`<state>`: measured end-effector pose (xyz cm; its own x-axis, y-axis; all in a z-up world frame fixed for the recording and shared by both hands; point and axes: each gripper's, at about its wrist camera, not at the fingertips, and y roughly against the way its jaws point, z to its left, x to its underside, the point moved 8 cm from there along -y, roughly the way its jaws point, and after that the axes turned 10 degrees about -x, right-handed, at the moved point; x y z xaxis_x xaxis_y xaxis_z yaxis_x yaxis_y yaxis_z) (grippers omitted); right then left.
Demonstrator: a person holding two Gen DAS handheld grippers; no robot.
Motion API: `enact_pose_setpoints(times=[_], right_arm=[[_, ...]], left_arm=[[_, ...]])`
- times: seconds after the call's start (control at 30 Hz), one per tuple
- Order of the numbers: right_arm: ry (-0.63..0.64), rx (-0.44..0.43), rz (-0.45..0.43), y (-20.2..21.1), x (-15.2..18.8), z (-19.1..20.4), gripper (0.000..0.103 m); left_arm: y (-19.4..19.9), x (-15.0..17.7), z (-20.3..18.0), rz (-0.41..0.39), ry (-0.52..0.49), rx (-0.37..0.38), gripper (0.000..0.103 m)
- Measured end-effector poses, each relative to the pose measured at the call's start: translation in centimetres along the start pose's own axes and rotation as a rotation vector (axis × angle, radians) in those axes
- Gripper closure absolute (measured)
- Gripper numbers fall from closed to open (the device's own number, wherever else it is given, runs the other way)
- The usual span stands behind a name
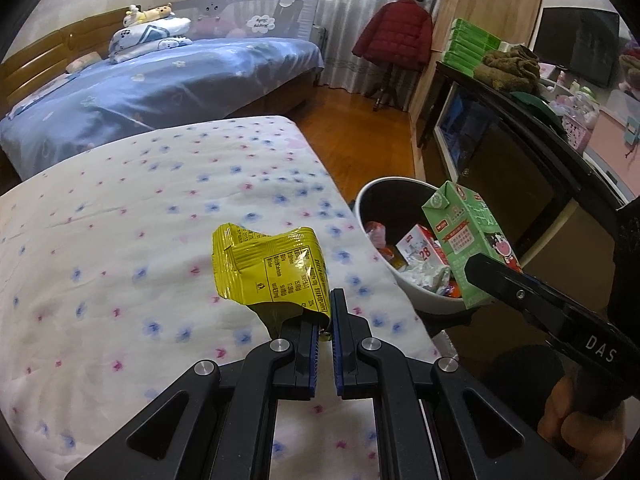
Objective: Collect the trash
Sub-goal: 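Carry the yellow packet and green carton over the trash bin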
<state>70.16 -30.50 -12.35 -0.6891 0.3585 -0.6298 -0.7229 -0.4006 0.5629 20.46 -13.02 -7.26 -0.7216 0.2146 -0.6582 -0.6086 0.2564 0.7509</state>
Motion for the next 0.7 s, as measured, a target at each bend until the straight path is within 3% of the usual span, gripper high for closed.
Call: enact_pose_setpoints(times=[0.7], right_arm=[[-0.044,0.053,-0.038,1.7,-1.1,-3.6,0.052]], left_arm=[[-1.0,-1.1,-3.2,-0.001,-0.046,0.044,0.099]])
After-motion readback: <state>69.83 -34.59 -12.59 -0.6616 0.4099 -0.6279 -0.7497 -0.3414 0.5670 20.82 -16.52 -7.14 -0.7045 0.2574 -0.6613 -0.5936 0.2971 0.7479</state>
